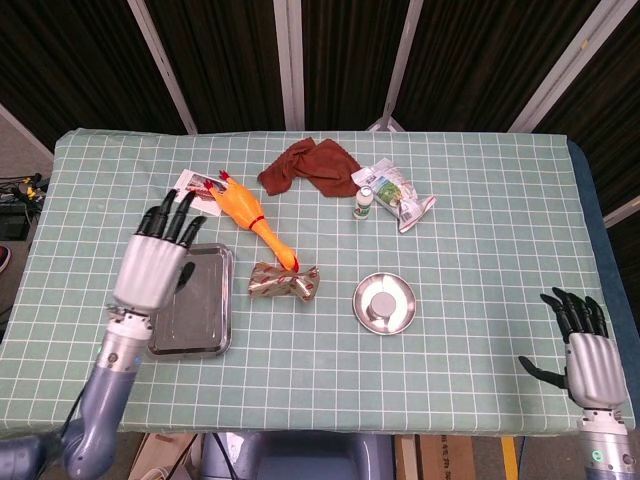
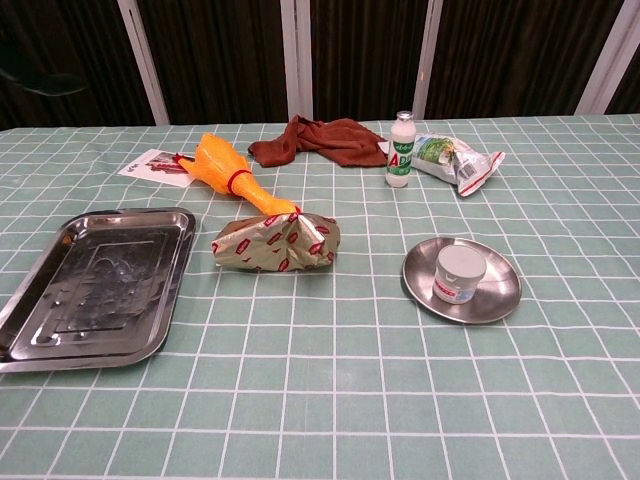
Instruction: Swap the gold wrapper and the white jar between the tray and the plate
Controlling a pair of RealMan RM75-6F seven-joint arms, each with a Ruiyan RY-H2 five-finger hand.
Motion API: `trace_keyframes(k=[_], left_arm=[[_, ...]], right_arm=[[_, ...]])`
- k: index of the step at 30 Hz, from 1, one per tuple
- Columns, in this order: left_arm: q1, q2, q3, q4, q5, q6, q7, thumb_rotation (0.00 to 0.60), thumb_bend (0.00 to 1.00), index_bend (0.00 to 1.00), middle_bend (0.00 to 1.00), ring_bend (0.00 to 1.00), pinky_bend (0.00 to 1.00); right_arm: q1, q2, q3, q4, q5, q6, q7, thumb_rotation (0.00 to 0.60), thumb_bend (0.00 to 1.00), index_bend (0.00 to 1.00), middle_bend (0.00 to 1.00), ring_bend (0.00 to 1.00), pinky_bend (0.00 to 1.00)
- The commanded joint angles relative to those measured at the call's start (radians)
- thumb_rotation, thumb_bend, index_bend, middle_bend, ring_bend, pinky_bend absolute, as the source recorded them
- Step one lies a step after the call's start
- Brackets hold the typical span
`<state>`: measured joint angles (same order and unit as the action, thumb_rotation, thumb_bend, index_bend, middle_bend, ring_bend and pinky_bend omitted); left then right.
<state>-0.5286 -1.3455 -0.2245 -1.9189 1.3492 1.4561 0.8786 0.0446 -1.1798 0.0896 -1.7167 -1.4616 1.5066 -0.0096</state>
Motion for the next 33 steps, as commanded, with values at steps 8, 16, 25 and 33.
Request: trace_keyframes(k=[8,16,25,33], left_arm=[[0.374,0.222,0.167,0.219,0.104,0.304,-0.752,0.6,0.31,0.25,0.05,0.0,0.2],[0.421,0.189,0.187,0.33,0.132,0.302,-0.879,0.6,0.31,0.25,0.05,0.0,0.2],[0.422,0.167,0.169,0.352,0.142,0.274,-0.851,0.6,0.31,0.25,0.05,0.0,0.2],[0.437,0.167,0.13,0.36,0.108,0.275,-0.869,0.6,0.31,0.25,0.05,0.0,0.2]], right_arm=[[0.033,-0.034,-0.041,0.001,-0.059,-0.057,-0.014,0.6,0.07,0.19,0.13,0.1,0.0],[0.11,-0.072,-0.026,-0.12,-0.081,-0.148,-0.192,0.6,0.07,0.19,0.13,0.1,0.0],[0.281,-0.187,0.092,-0.23,0.171,-0.345,-0.487,0.6,0.07,0.19,0.13,0.1,0.0],[0.399,-0.296,0.151,-0.169,0.391,-0.41,-0.588,0.6,0.07,0.19,0.13,0.11,0.0]])
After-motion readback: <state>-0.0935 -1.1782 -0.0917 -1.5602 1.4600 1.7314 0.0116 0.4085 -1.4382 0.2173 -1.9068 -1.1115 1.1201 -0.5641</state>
